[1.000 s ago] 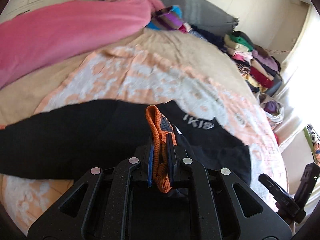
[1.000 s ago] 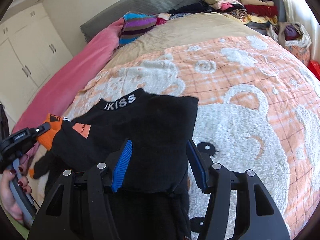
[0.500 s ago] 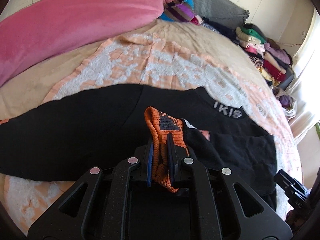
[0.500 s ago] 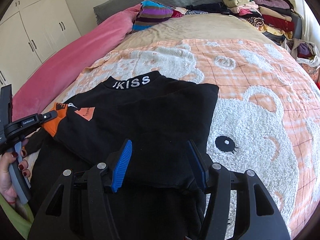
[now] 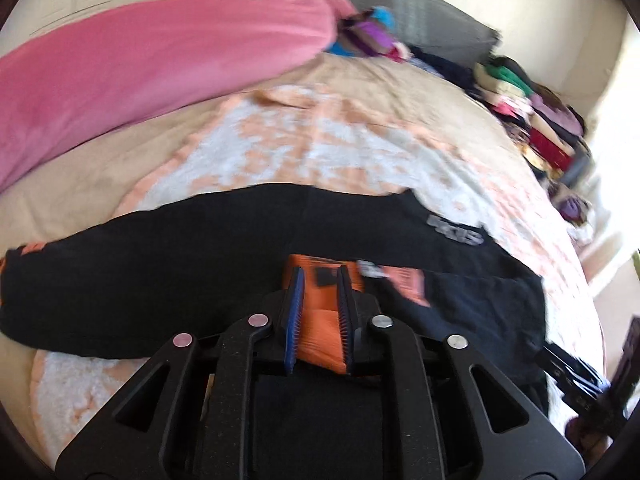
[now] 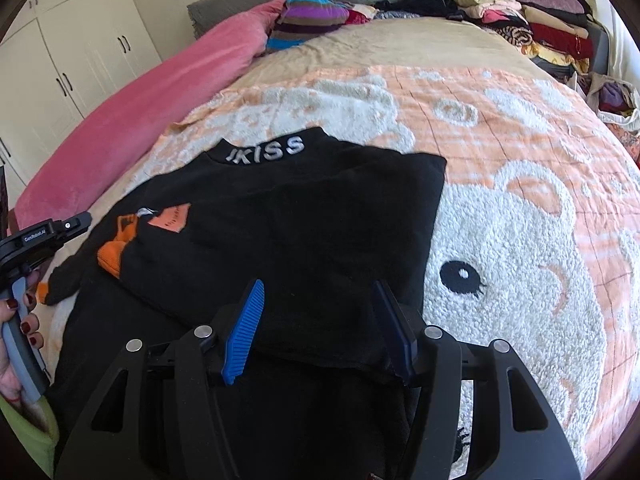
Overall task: Fold small clothes
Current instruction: 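Lay the cuff flat on the sweatshirt back and open the left gripper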
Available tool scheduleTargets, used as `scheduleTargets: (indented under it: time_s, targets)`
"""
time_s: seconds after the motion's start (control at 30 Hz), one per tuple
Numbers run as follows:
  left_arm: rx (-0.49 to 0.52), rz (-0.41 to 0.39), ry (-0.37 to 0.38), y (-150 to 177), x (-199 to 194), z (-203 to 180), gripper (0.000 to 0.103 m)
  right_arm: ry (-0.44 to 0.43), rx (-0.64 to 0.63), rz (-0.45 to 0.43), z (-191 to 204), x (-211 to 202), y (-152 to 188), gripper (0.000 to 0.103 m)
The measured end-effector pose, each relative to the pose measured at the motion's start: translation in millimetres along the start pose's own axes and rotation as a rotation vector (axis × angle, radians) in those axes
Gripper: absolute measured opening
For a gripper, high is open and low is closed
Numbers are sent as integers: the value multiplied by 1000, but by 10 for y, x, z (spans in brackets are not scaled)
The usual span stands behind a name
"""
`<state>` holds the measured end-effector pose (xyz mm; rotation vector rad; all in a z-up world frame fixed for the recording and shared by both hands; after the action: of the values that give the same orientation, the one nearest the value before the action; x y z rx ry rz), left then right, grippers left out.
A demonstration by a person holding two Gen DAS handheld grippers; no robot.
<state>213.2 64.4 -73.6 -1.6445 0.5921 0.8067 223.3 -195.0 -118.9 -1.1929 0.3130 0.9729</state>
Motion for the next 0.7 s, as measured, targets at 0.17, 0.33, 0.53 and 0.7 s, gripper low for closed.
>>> scheduleTargets:
  time_s: [0.17, 0.33, 0.53, 0.7]
  targets:
    - [124, 49, 42, 137, 131, -510, 35, -9, -39, 37, 78, 83, 17, 55]
    - [251, 143, -90, 410, 502, -642, 47, -6, -35, 78, 54, 159, 47, 55]
    - [188, 155, -86, 452, 534, -354, 49, 17, 2, 115, -49, 243, 80, 61]
    - [181, 149, -79, 459, 493, -346, 51, 13, 0, 117, -35, 227, 77, 68]
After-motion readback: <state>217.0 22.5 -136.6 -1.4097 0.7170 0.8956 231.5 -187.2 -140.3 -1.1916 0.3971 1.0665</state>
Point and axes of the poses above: each gripper's, at about its wrist camera, not at the fingertips, and x roughly the way its jaws point, z to its left, y to its underside, the point moved 3 cm from there along x, roughly the way its jaws point, and after that the axes turned 11 degrees about -y, right-handed, at the moved point
